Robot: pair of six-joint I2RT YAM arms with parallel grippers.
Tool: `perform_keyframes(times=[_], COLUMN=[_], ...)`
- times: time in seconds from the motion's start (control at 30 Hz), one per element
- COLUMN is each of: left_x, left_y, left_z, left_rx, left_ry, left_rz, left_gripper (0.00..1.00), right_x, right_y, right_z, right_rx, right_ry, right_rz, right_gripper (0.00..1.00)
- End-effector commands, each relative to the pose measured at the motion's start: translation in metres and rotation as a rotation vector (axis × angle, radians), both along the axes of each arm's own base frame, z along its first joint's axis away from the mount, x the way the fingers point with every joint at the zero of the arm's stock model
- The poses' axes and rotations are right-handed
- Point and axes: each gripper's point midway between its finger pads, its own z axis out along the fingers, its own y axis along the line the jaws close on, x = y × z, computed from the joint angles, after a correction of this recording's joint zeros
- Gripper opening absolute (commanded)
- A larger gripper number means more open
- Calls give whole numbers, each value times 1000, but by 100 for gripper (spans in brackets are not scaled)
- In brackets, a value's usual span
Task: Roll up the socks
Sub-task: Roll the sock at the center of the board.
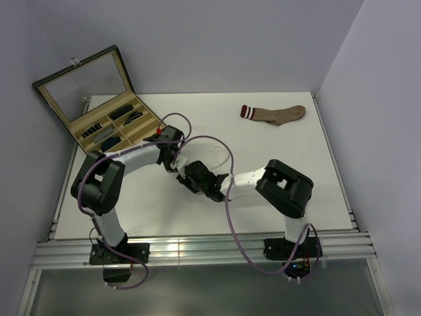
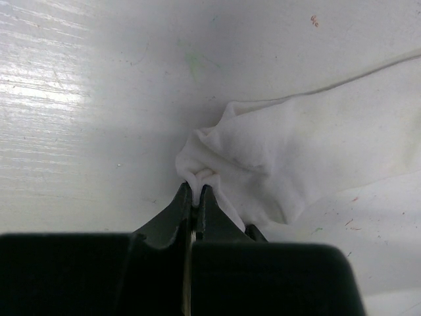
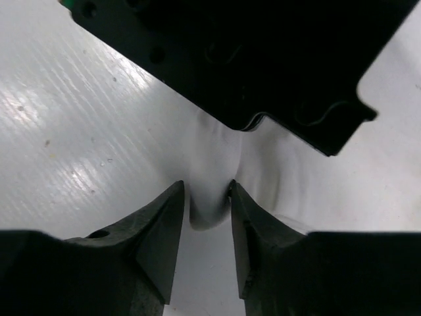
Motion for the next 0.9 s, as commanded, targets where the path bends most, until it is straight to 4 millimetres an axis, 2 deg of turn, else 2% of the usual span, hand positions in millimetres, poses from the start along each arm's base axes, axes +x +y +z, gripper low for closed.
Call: perform_keyframes(times=[0.0,0.17,0.23,0.27,0.3,0.37,0.4,0.43,0.5,0.53,0.6,0.63,0.67,0.73,0.77,0.83,0.87], left_x=[-4,-3,0,0,3,9,11,15,17,19,17,18,12,13,7,3,1], left_y=[1,0,1,2,4,7,9,13,21,23,29,34,39,47,52,54,53], left_z=[-2,-1,1,6,11,25,30,42,45,57,56,66,60,74,67,73,75], left_rx=[15,13,7,3,-9,-38,-47,-65,-95,-123,-153,-175,-183,-216,-223,-265,-286], left_ry=[34,34,18,-2,-28,-98,-123,-158,-193,-233,-258,-291,-283,-345,-340,-382,-389], left_rz=[-30,-38,-29,-12,2,35,51,71,119,136,188,215,251,300,329,343,350], left_gripper=[0,4,13,18,28,38,48,50,61,62,66,67,69,72,73,73,73], right_x=[15,9,4,-2,-4,-9,-14,-12,-16,-9,-9,-7,-8,-12,-6,-12,-7], right_y=[13,14,15,19,19,22,25,19,22,16,17,14,15,17,13,16,12], right_z=[15,9,7,6,6,6,8,5,8,8,11,11,10,11,11,9,8], right_rx=[18,3,1,15,16,46,67,71,117,127,172,197,223,271,298,353,379], right_ry=[-77,-48,-20,13,40,99,137,177,256,275,344,384,429,501,539,643,673], right_rz=[-21,-1,16,43,51,62,88,80,102,86,72,76,71,93,63,71,55], right_gripper=[41,11,0,0,0,0,0,0,0,0,0,0,0,0,0,0,0])
